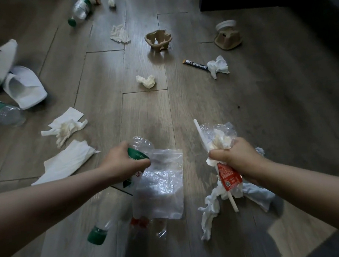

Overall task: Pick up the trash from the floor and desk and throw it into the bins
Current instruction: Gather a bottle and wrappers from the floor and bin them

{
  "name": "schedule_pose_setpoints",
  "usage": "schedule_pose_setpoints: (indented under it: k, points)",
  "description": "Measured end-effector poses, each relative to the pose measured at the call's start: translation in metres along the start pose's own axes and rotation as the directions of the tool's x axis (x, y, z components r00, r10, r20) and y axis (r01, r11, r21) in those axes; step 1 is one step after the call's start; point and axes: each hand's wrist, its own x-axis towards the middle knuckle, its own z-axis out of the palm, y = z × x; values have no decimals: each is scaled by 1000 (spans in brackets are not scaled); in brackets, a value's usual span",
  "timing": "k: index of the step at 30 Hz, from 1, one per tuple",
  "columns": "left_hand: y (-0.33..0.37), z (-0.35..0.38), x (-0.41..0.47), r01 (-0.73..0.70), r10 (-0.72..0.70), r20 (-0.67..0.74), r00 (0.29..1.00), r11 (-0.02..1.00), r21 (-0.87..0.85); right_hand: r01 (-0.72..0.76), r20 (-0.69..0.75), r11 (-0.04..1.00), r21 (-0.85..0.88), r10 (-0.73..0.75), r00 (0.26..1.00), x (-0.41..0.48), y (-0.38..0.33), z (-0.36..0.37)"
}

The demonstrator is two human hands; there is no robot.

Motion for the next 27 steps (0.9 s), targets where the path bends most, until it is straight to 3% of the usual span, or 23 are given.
schedule_pose_setpoints:
  k: [7,16,22,27]
  points:
    - [65,-21,4,-35,49,51,997,968,-249,56,-66,975,215,-42,997,3,-32,-22]
    - [145,-75,-12,14,-12,10,1000,934,-356,87,-185,879,469,1,983,-9,-105,-54]
    - [202,-162,-90,58,-88,-62,994,921,-386,55,-220,841,538,76,973,-89,-190,-61]
    - [277,-260,-175,18,-42,-48,998,904,-426,63,-208,813,579,73,975,-195,-301,-85]
